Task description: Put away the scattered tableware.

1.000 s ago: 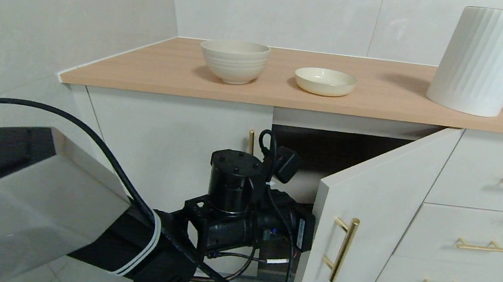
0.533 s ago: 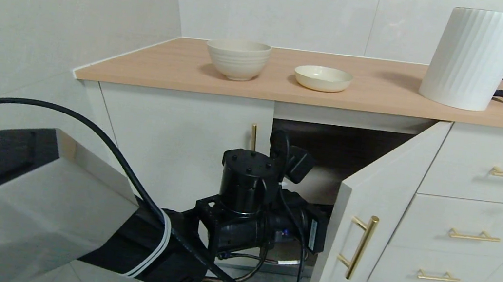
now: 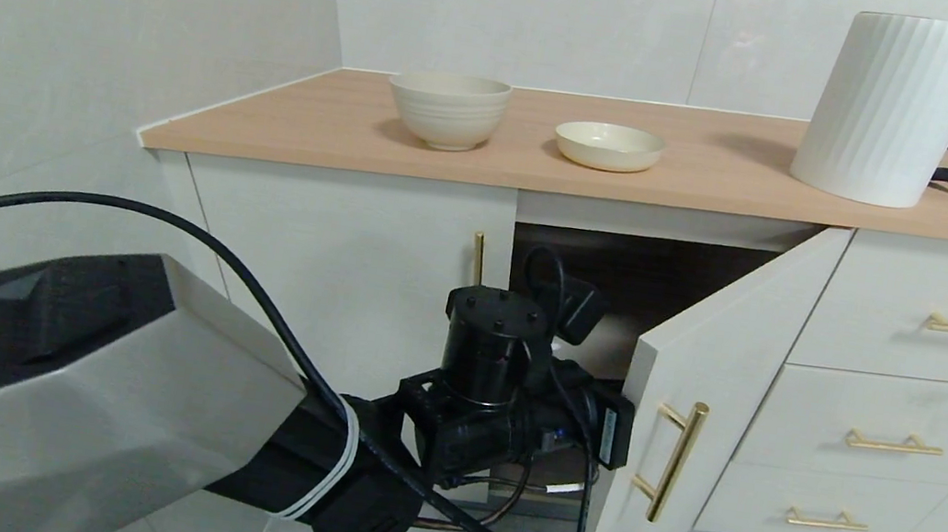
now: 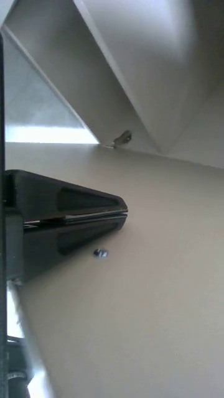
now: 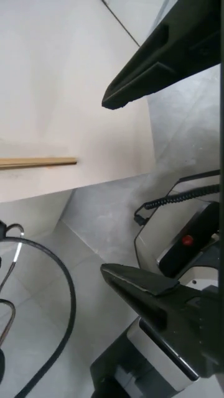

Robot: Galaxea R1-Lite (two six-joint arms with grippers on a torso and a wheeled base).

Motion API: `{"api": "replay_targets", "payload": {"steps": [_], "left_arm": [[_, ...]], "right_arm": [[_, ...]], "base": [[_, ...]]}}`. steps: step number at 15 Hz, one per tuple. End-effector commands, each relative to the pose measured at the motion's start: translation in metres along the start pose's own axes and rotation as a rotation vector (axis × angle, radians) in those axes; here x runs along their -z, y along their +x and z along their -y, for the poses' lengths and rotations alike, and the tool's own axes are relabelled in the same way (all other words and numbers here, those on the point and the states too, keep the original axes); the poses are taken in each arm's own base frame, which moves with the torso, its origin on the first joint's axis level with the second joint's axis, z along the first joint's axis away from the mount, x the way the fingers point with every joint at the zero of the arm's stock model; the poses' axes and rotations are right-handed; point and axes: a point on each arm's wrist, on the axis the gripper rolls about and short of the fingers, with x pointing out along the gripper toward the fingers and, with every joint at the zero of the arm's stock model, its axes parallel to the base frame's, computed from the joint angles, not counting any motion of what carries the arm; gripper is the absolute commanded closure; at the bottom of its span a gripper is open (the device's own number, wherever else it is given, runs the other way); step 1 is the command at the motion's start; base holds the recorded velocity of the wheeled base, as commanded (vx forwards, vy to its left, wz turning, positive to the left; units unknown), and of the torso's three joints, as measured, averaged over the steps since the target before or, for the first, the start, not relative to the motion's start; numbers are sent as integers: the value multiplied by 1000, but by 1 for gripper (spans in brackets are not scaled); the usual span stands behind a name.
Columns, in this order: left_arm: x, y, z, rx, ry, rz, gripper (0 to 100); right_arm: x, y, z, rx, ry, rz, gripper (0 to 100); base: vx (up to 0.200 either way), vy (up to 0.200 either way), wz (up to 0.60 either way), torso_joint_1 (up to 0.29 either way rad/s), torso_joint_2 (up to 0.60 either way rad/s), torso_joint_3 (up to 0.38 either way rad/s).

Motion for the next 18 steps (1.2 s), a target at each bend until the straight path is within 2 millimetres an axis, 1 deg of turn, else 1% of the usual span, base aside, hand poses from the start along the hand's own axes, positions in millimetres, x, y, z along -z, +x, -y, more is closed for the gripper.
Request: {"api": "replay_targets", "payload": {"steps": [1, 2, 3, 4, 5, 7, 9, 10, 11, 12, 13, 14, 15, 16, 17, 18], "left_arm": [[3, 5, 15, 29, 7, -4, 100], [5, 6, 52, 111, 23, -12, 100], [2, 2, 77, 163, 32, -13, 100], [-3, -3, 85, 179, 35, -9, 100], [-9, -9, 86, 182, 35, 3, 100], [-23, -13, 47, 78, -11, 35, 100], [-31, -19, 8, -17, -63, 57, 100], [-33, -26, -5, -52, -71, 61, 100], [-38, -37, -17, -88, -77, 74, 100], [-44, -47, -23, -111, -78, 86, 100], [-47, -55, -30, -132, -80, 94, 100], [-50, -61, -41, -165, -83, 102, 100], [-52, -70, -52, -205, -89, 112, 100], [-55, -79, -58, -234, -93, 122, 100], [-58, -103, -67, -302, -106, 140, 100], [-57, -122, -74, -346, -118, 141, 100]], "right_arm": [[0, -3, 0, -8, 0, 13, 0], [1, -13, -2, -104, -4, 47, 0], [3, -18, -4, -202, -8, 56, 0], [4, -21, -4, -237, -9, 62, 0], [4, -23, -4, -258, -11, 67, 0], [3, -23, -4, -264, -13, 68, 0], [2, -20, -4, -265, -13, 59, 0], [-1, -17, -4, -262, -12, 53, 0], [-8, -11, -5, -261, -10, 40, 0], [-14, -3, -5, -258, -5, 20, 0], [-20, 7, -6, -255, 0, -5, 0], [-31, 25, -6, -251, 6, -42, 0], [-46, 48, -7, -244, 12, -70, 0], [-54, 61, -7, -237, 15, -81, 0], [-65, 84, -4, -200, 22, -93, 0], [-75, 98, 1, -148, 26, -79, 0]], "base": [[0, 0, 0, 0, 0, 0], [0, 0, 0, 0, 0, 0], [0, 0, 0, 0, 0, 0], [0, 0, 0, 0, 0, 0], [0, 0, 0, 0, 0, 0], [0, 0, 0, 0, 0, 0], [0, 0, 0, 0, 0, 0], [0, 0, 0, 0, 0, 0], [0, 0, 0, 0, 0, 0], [0, 0, 0, 0, 0, 0], [0, 0, 0, 0, 0, 0], [0, 0, 0, 0, 0, 0], [0, 0, 0, 0, 0, 0], [0, 0, 0, 0, 0, 0], [0, 0, 0, 0, 0, 0], [0, 0, 0, 0, 0, 0]]}}
